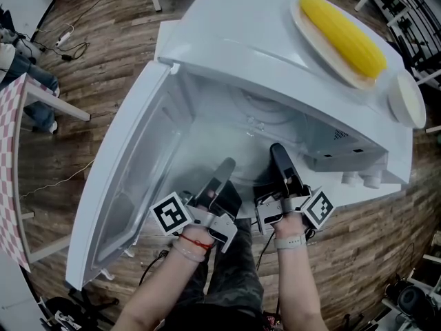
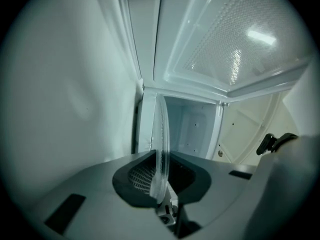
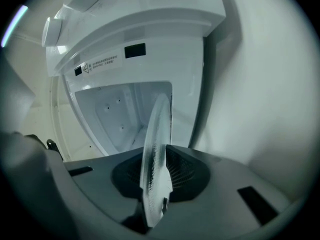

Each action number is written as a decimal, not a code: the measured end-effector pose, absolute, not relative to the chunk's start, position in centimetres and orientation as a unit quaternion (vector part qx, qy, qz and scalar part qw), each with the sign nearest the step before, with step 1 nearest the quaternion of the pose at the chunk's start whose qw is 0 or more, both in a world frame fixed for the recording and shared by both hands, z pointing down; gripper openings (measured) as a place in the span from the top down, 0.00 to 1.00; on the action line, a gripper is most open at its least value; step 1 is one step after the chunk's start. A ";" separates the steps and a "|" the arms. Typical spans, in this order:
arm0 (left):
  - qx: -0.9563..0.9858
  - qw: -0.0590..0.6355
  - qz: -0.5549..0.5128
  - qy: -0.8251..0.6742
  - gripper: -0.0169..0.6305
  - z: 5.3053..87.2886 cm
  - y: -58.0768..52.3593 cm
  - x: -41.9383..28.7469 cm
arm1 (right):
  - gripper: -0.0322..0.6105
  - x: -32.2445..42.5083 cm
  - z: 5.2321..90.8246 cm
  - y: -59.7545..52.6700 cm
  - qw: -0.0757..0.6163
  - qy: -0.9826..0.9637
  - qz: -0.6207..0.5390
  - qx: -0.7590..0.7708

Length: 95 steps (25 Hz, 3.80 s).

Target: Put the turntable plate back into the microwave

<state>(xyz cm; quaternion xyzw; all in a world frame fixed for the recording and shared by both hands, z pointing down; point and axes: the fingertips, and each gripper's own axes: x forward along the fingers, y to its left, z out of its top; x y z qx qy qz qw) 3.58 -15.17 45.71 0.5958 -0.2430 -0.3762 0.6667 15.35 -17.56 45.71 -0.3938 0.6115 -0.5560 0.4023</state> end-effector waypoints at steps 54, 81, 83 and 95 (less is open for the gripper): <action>0.655 0.638 -0.303 -0.266 0.91 46.3 -17.5 5.9 | 0.88 14.0 46.6 -16.8 0.365 0.607 -0.571 -0.415; 0.643 0.654 -0.310 -0.251 0.91 46.3 -17.6 6.5 | 0.88 14.6 46.5 -18.9 0.343 0.624 -0.555 -0.430; 0.641 0.654 -0.313 -0.252 0.91 46.3 -17.7 6.4 | 0.88 14.5 46.4 -18.9 0.343 0.623 -0.554 -0.432; 0.648 0.650 -0.312 -0.244 0.91 46.1 -18.4 6.4 | 0.78 13.8 45.6 -18.7 0.279 0.647 -0.523 -0.479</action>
